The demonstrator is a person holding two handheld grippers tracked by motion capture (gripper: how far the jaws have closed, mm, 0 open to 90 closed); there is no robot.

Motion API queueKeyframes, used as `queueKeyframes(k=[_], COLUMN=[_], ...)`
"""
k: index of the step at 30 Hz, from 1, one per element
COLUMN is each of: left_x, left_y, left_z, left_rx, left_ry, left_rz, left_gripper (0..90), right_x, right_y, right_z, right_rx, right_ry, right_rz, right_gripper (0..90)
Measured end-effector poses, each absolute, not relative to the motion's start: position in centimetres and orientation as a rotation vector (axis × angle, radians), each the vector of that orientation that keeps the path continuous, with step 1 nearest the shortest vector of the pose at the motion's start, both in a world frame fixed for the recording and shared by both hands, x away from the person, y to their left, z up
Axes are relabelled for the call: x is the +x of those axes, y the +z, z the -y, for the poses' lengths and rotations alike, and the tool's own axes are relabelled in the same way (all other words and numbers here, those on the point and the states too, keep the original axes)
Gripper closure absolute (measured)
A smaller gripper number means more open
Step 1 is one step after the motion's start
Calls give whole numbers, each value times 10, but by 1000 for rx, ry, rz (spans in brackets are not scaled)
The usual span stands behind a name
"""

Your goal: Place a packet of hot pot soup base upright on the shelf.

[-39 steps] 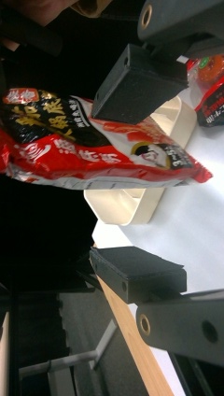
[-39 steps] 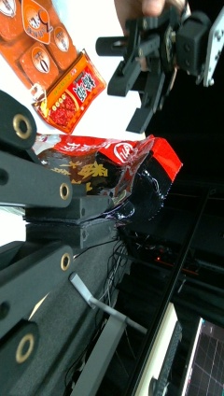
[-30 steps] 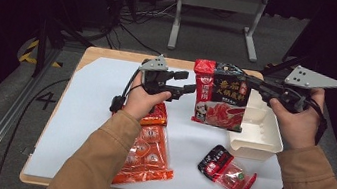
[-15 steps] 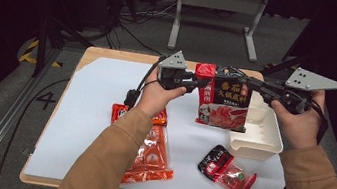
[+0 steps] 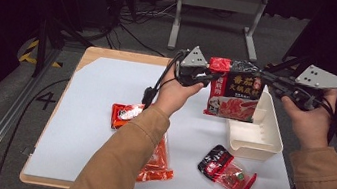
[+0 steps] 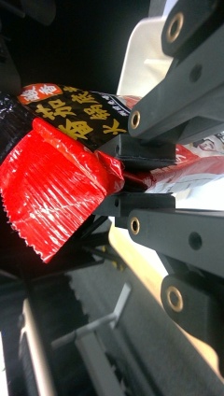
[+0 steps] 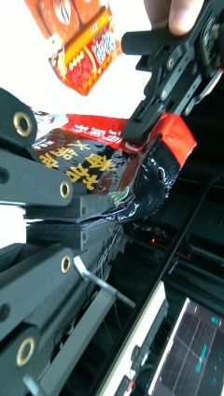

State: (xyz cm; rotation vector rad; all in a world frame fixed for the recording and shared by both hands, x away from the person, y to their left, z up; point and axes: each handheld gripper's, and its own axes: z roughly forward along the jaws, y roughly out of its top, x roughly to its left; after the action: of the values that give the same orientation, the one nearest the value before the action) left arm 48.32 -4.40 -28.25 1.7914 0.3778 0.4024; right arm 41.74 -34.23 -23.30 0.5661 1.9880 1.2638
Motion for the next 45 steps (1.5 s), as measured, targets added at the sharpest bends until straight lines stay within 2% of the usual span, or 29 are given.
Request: queueKeyframes(k=[27, 45], left_x=[529, 547], left_y=[-271, -285], left_z=[90, 128], left_rx=[1779, 1793], left_ry=[448, 420], left_rz=[-396, -395], left_gripper=[789, 779], right_x=[462, 465], right_y=[-229, -249], right_z=[376, 406], right_rx=[639, 685], right_ry=[1194, 1151], right_rz=[-1902, -1852], right_gripper=[883, 882])
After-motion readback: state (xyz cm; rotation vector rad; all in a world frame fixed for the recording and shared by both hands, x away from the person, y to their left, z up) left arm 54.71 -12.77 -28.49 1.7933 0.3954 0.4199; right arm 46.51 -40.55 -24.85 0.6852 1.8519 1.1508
